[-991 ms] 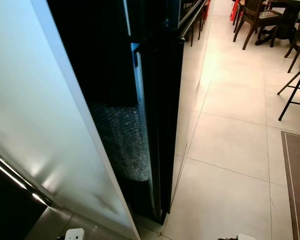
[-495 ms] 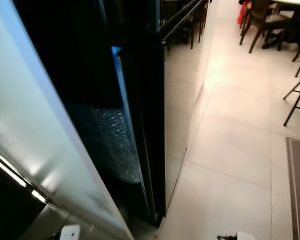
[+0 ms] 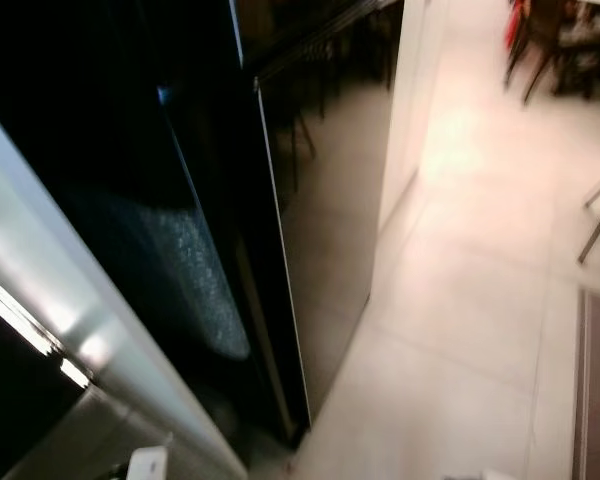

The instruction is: Restocking fridge

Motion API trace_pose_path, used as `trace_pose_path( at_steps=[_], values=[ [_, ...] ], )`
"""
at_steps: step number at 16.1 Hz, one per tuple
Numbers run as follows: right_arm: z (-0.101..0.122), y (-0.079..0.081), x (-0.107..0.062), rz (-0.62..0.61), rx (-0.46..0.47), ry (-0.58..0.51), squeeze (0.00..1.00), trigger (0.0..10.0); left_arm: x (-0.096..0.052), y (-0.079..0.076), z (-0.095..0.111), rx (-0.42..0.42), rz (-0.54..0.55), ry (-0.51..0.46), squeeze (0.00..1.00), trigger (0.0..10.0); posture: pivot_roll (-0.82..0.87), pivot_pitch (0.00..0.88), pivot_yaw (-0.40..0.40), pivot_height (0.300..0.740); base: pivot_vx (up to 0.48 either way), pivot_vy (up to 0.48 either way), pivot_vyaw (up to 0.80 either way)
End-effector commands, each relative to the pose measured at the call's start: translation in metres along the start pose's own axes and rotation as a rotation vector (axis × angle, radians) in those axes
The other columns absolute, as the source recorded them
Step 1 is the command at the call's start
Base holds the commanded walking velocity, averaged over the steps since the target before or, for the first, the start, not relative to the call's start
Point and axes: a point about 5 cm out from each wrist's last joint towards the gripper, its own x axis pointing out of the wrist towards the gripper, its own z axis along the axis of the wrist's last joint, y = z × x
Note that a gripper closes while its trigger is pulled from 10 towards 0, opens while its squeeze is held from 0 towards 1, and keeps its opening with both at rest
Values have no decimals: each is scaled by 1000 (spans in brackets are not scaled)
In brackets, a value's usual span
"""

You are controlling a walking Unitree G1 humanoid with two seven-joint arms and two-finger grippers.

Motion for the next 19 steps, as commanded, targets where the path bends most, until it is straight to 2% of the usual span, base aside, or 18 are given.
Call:
trace_pose_path(
  at_steps=[1, 3, 14, 19],
  values=[
    [3, 8, 2, 18, 3, -12, 0, 10000, -3, 11, -7, -1, 25, 32, 0, 10000, -72, 0, 69, 740, 0, -289, 0],
    [3, 8, 2, 15, 7, -12, 0, 10000, -3, 10, -7, 0, 22, 31, 0, 10000, -72, 0, 70, 740, 0, -287, 0],
    [2, 4, 1, -12, -19, 11, 0, 10000, -3, 7, -10, -22, 4, 47, 0, 10000, -77, 0, 71, 740, 0, 0, 0],
    [2, 3, 1, -11, -42, 25, 0, 10000, -3, 6, -10, -13, 2, 44, 0, 10000, -74, 0, 66, 740, 0, 0, -631]
  ],
)
